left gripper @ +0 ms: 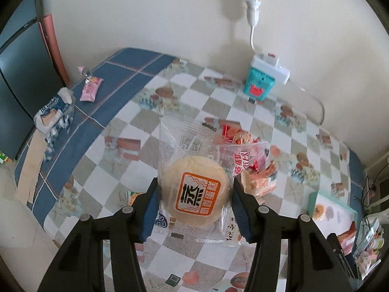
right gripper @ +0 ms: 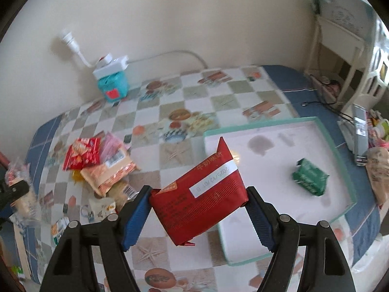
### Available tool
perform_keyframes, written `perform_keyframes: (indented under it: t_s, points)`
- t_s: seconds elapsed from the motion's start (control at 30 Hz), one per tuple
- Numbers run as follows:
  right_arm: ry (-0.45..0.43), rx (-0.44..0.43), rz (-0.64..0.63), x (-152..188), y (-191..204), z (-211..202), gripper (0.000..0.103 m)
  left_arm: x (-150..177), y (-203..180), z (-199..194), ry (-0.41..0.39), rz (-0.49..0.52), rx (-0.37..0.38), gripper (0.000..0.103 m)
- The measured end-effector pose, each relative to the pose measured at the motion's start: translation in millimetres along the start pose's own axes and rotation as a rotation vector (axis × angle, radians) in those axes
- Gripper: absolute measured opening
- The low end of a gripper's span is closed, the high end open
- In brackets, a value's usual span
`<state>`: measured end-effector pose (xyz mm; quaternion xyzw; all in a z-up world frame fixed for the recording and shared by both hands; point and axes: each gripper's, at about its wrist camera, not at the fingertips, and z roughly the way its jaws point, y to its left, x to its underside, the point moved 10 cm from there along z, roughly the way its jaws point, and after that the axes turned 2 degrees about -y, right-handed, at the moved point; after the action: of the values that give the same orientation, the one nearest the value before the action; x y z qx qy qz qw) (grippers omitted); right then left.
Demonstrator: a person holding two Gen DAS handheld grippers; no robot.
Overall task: Organize snacks
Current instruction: 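Carry bun and red packet over the tray and release both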
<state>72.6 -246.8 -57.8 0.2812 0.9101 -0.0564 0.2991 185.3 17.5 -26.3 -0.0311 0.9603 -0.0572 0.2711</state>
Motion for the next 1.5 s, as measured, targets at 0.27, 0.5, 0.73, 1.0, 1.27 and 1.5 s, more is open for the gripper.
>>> perform_keyframes:
  t_s: [0.27, 0.5, 0.73, 1.0, 1.27, 1.5]
  points:
    - [-0.052, 0.083, 0.101, -19.4, -65.2, -21.5, 0.079, -9.6, -17.5, -29.1, -0.073, 0.02, 0.021, 0.057]
    - [-0.061, 0.131, 0.22, -22.6, -128.4, -32.9, 0.079, -6.2, -52.3, -42.1, -0.094, 0.077, 0.05, 0.057]
    - [-0.066, 0.176, 0.317, -20.2, -184.6, -42.4, 0.079, 8.0, -103.8, -51.8, -0.103, 0.169, 0.084, 0.057]
    - [-0.062, 0.212, 0.403, -12.4, -231.2, -44.3, 0.079, 34.2, -167.6, -56.1, -0.096, 0.297, 0.115, 0.057]
    - [-0.05, 0.247, 0.457, -3.8, -260.3, -41.5, 0.079, 74.8, -232.1, -57.0, -0.059, 0.452, 0.185, 0.057]
    - [0.028, 0.244, 0.472, 15.2, -271.5, -14.8, 0.079, 134.5, -286.3, -36.9, 0.012, 0.626, 0.208, 0.057]
